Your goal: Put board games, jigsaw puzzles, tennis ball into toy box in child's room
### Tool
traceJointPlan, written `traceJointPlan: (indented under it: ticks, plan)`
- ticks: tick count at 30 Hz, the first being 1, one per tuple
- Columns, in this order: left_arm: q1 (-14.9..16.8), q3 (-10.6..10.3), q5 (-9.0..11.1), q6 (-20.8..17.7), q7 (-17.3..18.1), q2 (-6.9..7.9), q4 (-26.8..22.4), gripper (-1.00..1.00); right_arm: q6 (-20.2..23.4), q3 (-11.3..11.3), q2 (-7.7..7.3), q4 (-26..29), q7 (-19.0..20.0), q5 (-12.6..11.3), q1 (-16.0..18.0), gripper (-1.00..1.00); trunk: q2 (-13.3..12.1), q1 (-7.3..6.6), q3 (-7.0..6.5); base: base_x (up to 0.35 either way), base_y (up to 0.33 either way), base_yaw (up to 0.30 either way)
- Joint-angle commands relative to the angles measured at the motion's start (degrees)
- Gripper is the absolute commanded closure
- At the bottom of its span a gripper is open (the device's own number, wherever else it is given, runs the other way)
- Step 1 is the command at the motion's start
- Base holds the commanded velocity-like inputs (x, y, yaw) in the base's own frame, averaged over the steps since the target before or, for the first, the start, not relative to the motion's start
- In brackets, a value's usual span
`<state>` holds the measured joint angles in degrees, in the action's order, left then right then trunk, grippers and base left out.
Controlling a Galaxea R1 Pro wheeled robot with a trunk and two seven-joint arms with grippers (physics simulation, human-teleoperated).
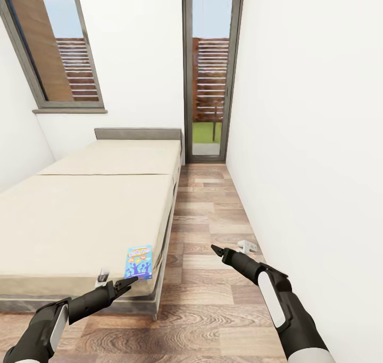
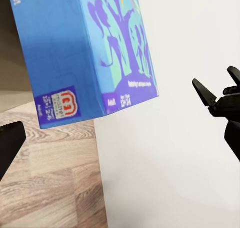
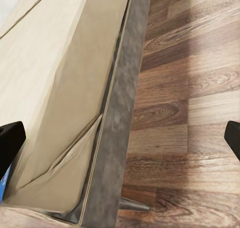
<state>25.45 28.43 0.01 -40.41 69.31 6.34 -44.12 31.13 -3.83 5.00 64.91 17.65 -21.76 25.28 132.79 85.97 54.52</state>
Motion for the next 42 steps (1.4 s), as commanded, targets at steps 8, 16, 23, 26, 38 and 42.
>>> traceJointPlan:
  ticks: [8, 16, 23, 26, 38, 42]
  plan:
    - [0.04, 0.05, -0.01, -0.55, 0.14, -0.01, 0.00, -1.00, 0.43, -0.17, 0.07, 0.04, 0.19, -0.21, 0.03, -1.00, 0.02, -0.01, 0.05, 0.047, 0.000, 0.000]
    - [0.04, 0.07, -0.01, -0.56, 0.13, -0.01, 0.00, -1.00, 0.43, -0.13, 0.07, 0.04, 0.19, -0.21, 0.03, -1.00, 0.02, -0.01, 0.05, 0.015, 0.000, 0.000]
    - [0.04, 0.07, -0.01, -0.60, 0.12, -0.01, 0.00, -1.00, 0.36, -0.13, 0.09, 0.04, 0.19, -0.21, 0.03, -1.00, 0.02, -0.01, 0.05, 0.003, 0.000, 0.000]
    - [0.04, 0.06, -0.01, -0.59, 0.12, -0.01, 0.00, -1.00, 0.35, -0.12, 0.08, 0.04, 0.19, -0.21, 0.03, -1.00, 0.02, -0.01, 0.05, 0.000, 0.000, 0.000]
    - [0.04, 0.06, -0.01, -0.57, 0.15, -0.01, 0.00, -1.00, 0.34, -0.12, 0.06, 0.04, 0.19, -0.21, 0.03, -1.00, 0.02, -0.01, 0.05, 0.000, 0.000, 0.000]
    - [0.04, 0.05, -0.01, -0.56, 0.14, -0.01, 0.00, -1.00, 0.35, -0.12, 0.04, 0.04, 0.19, -0.21, 0.03, -1.00, 0.02, -0.01, 0.05, 0.000, 0.000, 0.000]
